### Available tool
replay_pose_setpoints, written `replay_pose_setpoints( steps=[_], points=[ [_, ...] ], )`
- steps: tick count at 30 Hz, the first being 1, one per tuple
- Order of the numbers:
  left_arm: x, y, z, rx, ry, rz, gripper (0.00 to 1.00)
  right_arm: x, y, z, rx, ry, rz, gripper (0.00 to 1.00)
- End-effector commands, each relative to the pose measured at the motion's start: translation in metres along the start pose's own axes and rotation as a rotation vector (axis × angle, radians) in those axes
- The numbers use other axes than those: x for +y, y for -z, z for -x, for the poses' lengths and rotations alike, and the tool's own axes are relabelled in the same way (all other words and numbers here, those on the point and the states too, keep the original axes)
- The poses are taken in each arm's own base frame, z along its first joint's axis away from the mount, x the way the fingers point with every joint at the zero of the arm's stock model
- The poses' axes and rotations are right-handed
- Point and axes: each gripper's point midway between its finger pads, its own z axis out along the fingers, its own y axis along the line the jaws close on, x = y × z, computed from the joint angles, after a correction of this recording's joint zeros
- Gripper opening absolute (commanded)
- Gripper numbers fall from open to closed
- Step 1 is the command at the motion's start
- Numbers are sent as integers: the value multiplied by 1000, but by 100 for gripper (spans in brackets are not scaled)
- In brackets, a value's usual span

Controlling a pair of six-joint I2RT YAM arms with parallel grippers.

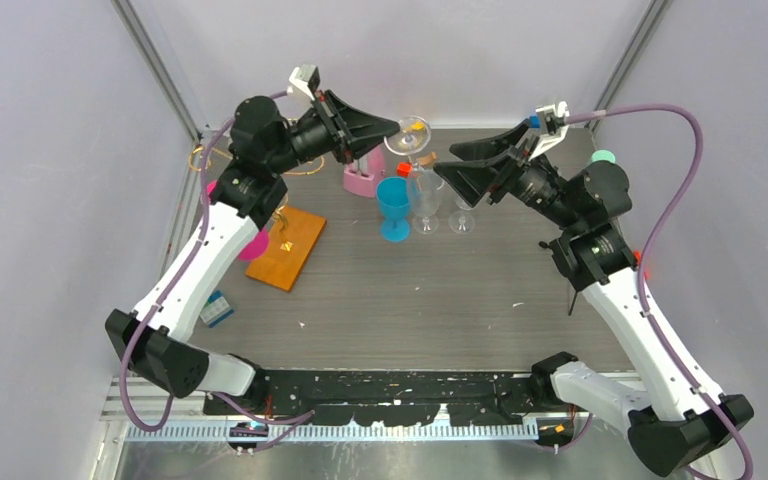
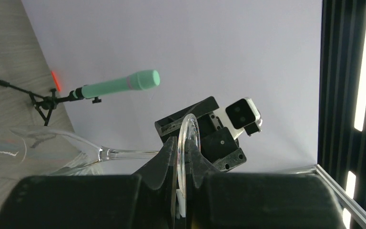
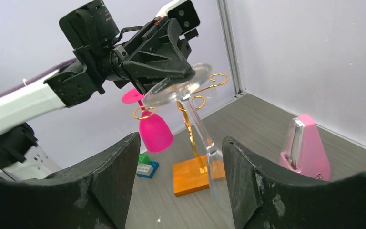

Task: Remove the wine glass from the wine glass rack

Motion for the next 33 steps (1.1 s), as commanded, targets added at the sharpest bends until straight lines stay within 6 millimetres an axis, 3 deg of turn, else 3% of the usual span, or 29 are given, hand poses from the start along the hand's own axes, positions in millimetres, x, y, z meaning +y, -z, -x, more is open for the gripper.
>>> replay_pose_setpoints(
  steps=[1,3,9,18,24,26,29,31,33],
  points=[
    [-16,3,-9,-15,-22,-68,0,-1,-7,-4,-18,145,74,69],
    [-11,2,-12,-11,-9,-59,0,-10,-10,-17,25,157,63,70],
    [-1,3,-14,-19,19,-52,0,-8,-15,-56,148,170,186,70],
    [2,4,-21,-11,45,-44,0,-14,-34,-74,157,215,211,68],
    [5,6,-24,-7,66,-47,0,-17,-46,-80,162,224,220,46],
    [5,7,-25,-6,66,-50,0,-17,-48,-79,155,219,220,35],
    [6,7,-25,-7,65,-52,1,-16,-50,-74,132,199,208,11],
    [6,8,-25,-12,61,-56,13,-15,-52,-70,104,187,196,2],
    [6,9,-24,-22,52,-61,24,-15,-52,-65,71,174,180,1]
  ],
)
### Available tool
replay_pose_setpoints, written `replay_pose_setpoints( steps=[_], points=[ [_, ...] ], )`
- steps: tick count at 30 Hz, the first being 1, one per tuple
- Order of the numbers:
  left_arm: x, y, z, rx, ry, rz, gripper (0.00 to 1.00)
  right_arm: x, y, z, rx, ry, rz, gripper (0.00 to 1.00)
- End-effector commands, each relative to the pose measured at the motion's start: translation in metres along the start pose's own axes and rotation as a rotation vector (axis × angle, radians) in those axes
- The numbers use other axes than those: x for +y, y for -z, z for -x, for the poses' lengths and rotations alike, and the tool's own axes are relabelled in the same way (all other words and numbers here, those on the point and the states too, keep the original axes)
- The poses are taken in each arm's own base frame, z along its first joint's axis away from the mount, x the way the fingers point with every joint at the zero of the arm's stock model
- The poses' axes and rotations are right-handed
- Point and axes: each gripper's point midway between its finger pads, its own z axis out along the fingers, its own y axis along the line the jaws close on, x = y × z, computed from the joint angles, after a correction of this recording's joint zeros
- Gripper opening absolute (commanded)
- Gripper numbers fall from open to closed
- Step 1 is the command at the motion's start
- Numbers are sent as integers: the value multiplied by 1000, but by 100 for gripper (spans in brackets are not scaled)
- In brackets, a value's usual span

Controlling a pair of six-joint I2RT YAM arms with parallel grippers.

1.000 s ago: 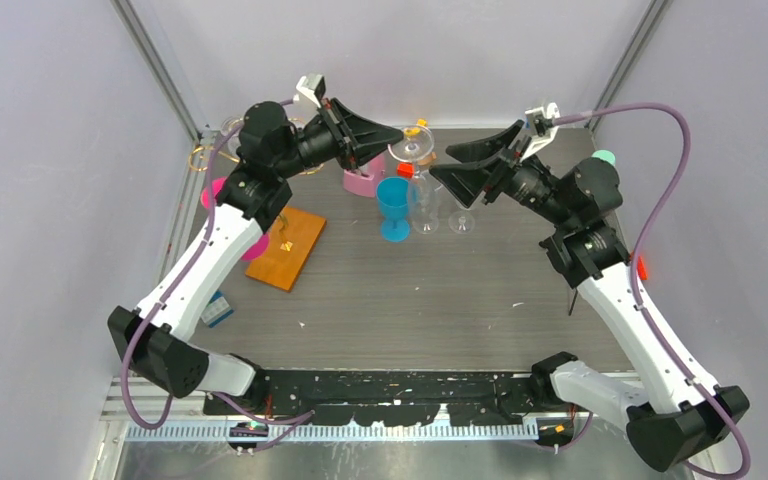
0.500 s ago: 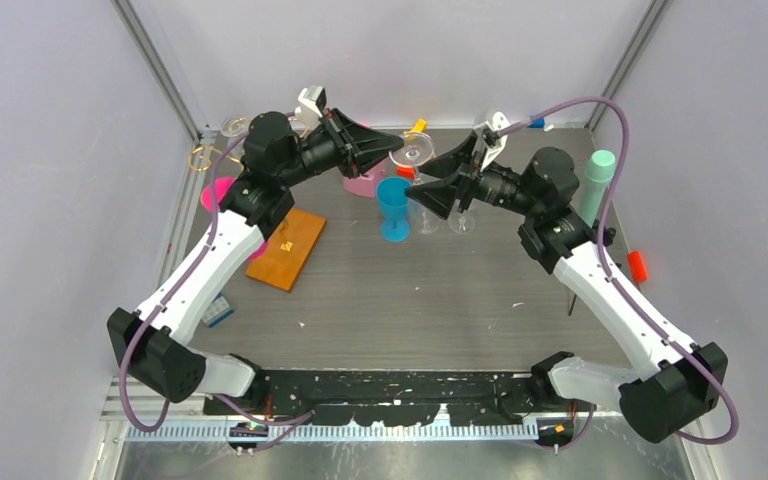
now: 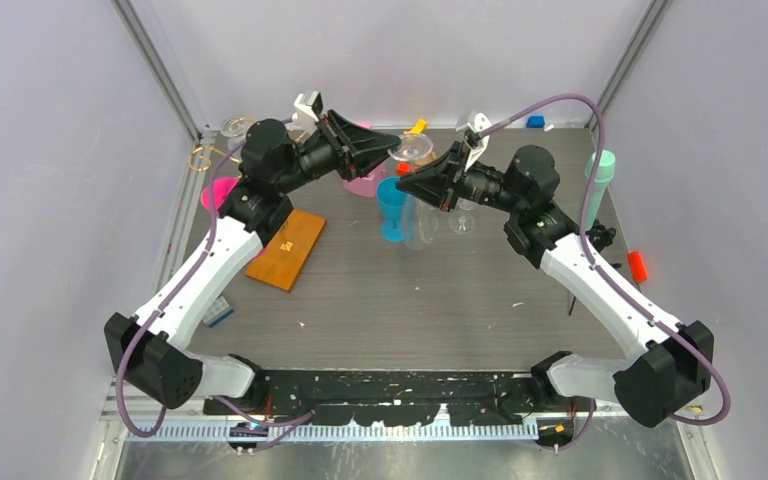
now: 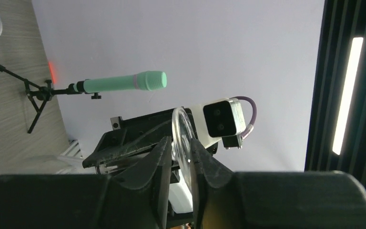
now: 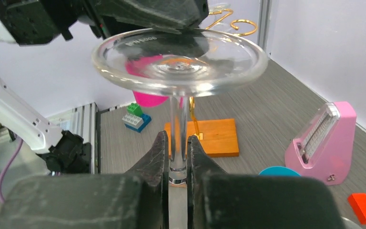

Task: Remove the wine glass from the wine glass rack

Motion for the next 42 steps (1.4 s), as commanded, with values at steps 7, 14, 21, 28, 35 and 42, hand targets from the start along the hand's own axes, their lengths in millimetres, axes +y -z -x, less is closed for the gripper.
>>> replay_pose_setpoints(
  steps=[7,14,21,28,35,42],
  points=[
    [-23,19,-9,-34,-134,-94,66,-1,13,75,-318,-23,-132,0],
    [-10,29,-9,-71,-202,-81,77,-14,39,113,-508,-124,-291,0],
    [7,37,-19,-60,-254,-48,95,-42,82,151,-794,-393,-502,0],
    [4,30,-38,15,-174,-92,93,-54,85,148,-951,-650,-453,1],
    [-17,34,-42,8,-146,-163,70,-58,75,132,-943,-719,-432,0],
    [-35,33,-39,-2,-37,-248,57,-51,61,125,-911,-746,-379,0]
  ],
)
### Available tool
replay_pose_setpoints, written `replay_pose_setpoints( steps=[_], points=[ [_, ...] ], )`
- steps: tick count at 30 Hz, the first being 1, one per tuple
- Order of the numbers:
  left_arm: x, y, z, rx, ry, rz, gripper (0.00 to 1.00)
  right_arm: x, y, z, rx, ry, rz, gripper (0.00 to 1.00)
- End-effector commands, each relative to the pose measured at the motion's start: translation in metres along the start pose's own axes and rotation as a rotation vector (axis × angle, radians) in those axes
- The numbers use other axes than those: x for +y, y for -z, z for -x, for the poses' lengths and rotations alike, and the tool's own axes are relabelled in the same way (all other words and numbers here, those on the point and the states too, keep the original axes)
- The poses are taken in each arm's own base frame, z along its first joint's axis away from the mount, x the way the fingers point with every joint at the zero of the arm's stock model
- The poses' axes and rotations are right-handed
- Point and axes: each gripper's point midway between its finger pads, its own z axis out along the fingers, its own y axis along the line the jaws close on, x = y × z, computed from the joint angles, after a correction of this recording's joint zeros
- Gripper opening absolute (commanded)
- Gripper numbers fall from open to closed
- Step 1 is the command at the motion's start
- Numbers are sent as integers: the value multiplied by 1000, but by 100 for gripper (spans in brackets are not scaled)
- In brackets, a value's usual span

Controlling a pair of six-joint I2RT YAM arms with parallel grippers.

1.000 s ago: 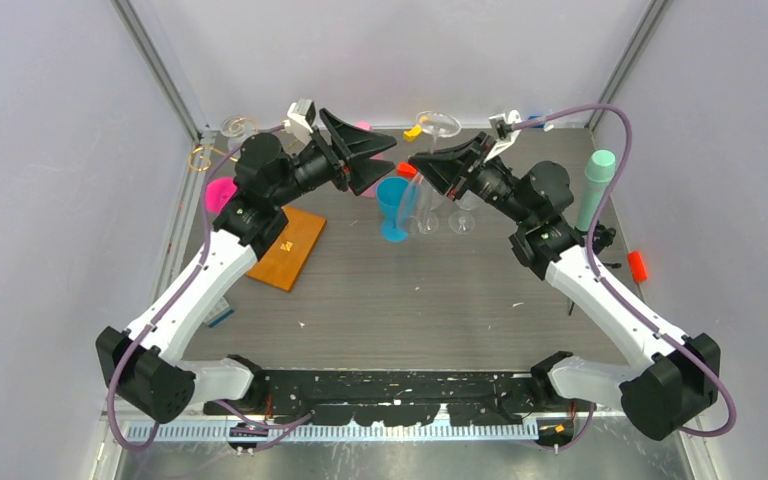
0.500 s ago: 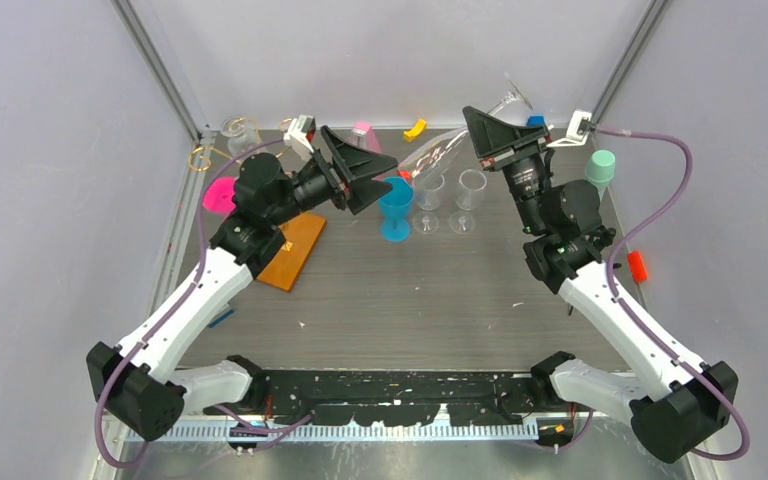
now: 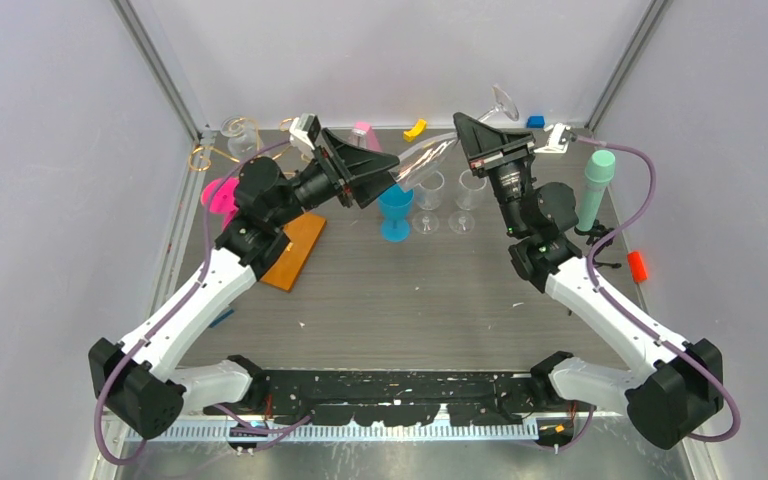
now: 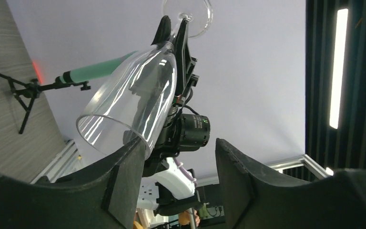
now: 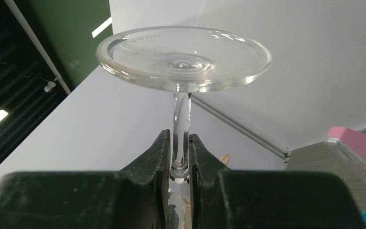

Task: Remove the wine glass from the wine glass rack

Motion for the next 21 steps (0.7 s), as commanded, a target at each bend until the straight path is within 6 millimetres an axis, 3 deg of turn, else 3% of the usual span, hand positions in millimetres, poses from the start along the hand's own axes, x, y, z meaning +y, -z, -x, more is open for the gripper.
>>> replay_pose_setpoints(
  steps=[1,6,17,20,21],
  points=[
    [-41,2,4,-21,66,-176,55,36,0,7,-37,-66,126,0],
    [-57,-5,10,-25,81,-232,43,37,1,-8,2,-78,145,0],
    [-66,-4,13,-53,13,-259,0,32,4,-9,-11,-90,103,0],
    [-68,-2,12,-61,-28,-251,0,30,4,-9,-7,-87,92,3],
    [-67,-2,13,-66,-42,-241,0,32,5,-8,-8,-86,92,9]
  ],
)
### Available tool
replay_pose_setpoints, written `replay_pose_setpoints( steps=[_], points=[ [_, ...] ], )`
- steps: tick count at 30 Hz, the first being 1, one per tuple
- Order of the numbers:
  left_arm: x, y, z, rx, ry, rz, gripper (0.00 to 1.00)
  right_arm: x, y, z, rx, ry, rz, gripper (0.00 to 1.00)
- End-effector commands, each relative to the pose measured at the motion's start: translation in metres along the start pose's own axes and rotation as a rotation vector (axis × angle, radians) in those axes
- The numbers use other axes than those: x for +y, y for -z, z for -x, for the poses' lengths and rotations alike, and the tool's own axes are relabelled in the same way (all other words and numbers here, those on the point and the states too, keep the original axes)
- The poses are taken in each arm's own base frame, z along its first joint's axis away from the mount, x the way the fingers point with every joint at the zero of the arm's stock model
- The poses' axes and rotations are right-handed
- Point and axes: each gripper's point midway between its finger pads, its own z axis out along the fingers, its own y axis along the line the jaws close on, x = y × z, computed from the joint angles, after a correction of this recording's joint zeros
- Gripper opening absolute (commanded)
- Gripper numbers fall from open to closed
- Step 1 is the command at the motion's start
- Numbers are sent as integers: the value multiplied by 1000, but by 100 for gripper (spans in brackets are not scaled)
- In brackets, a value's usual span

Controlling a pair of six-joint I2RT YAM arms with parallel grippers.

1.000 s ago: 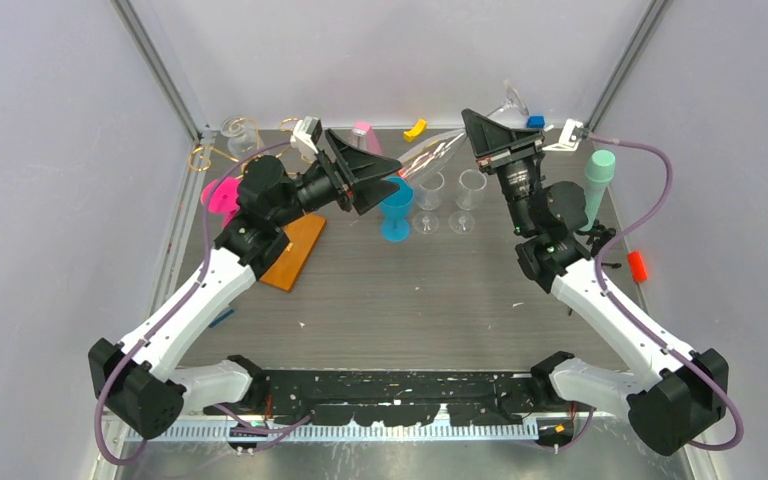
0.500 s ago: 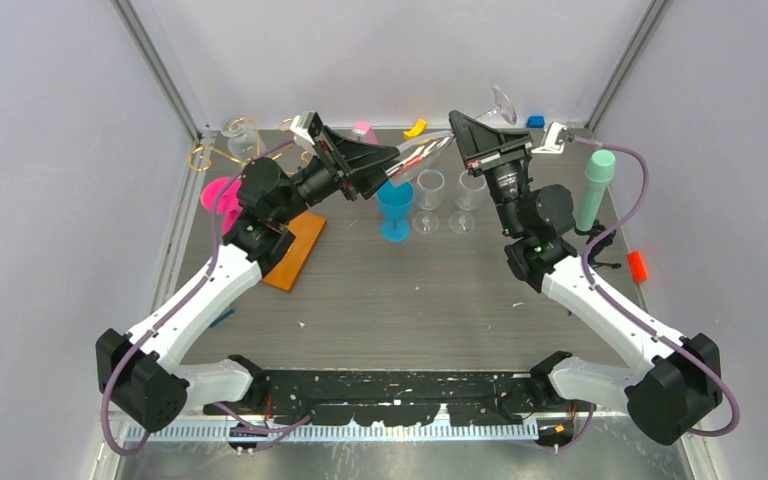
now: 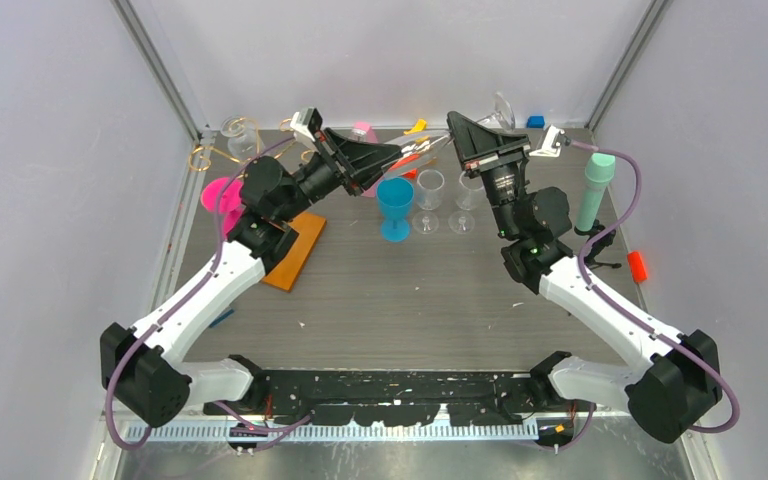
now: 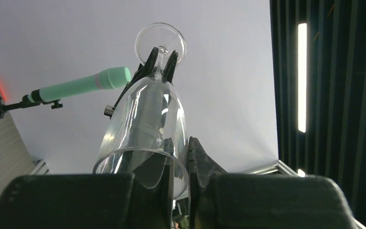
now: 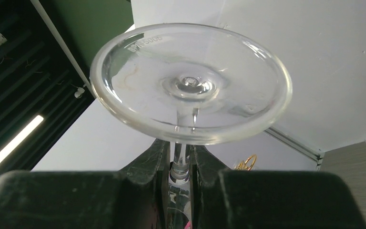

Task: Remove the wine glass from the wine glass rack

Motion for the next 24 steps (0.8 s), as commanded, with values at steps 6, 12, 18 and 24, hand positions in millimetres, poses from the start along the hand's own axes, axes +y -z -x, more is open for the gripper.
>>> replay_pose_setpoints(
  steps=[6,12,18,24],
  points=[
    [-52,11,-5,-39,-283,-65,0,17,5,1,21,53,17,54],
    [-51,15,3,-80,-425,4,0,24,11,1,43,76,25,66],
    [-41,17,5,-27,-617,149,0,26,23,1,80,119,4,68],
    [-13,37,4,100,-791,370,0,49,54,-11,253,319,62,68]
  ],
)
